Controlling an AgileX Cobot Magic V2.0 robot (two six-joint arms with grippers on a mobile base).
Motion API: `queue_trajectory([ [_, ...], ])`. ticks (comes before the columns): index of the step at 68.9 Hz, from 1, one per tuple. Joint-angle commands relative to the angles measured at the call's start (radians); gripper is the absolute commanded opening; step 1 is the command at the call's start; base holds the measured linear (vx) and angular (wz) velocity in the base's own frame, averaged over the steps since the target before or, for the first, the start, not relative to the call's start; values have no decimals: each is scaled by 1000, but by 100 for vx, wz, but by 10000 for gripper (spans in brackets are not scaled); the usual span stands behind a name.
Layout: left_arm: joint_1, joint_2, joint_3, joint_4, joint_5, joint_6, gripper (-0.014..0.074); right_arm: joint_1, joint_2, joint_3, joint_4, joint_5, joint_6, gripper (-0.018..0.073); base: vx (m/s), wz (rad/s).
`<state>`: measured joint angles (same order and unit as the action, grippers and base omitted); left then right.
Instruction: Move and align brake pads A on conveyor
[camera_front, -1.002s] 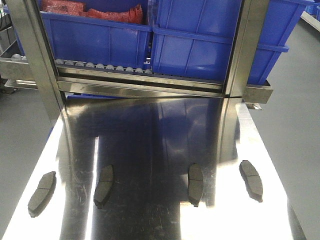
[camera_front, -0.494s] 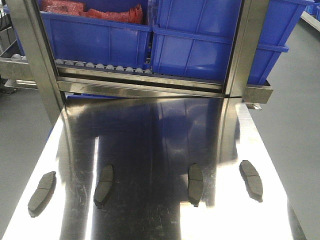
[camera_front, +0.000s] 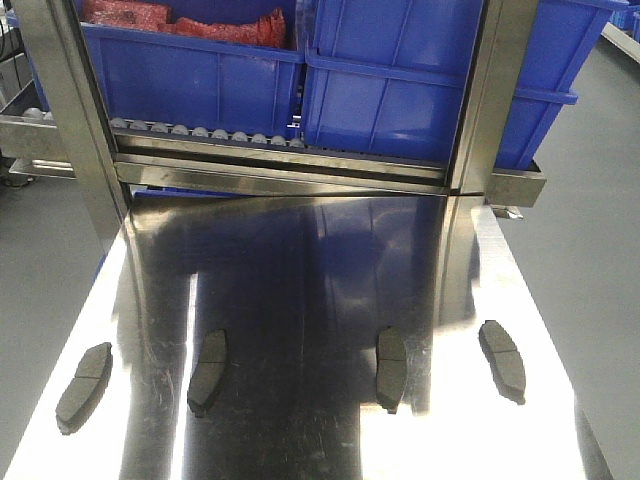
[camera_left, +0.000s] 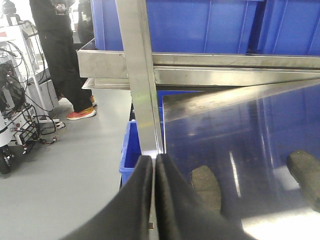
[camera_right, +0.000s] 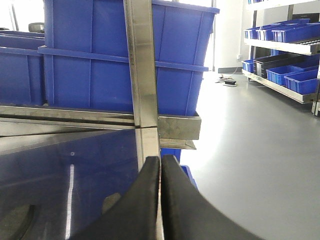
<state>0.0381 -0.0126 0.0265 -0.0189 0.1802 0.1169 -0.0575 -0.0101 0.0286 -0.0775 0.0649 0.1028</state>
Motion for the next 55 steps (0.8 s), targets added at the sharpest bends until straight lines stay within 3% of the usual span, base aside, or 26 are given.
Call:
queue_trajectory([
  [1,3,-13,17,-3,-72,-2,-6,-1,-12,12,-4,-72,-4,-11,0,0],
  [16,3,-13,17,-3,-75,-2,-6,-1,-12,12,-4,-72,-4,-11,0,0],
  [33,3,-13,-8,-11,-226,-4,-6,-1,-12,12,-4,-72,-4,-11,0,0],
  [45,3,8,-111,-12,-260,-4,-6,-1,-12,12,-4,-72,-4,-11,0,0],
  [55,3,147,-240,-41,-224,-5,-6,-1,-12,12,-4,-72,-4,-11,0,0],
])
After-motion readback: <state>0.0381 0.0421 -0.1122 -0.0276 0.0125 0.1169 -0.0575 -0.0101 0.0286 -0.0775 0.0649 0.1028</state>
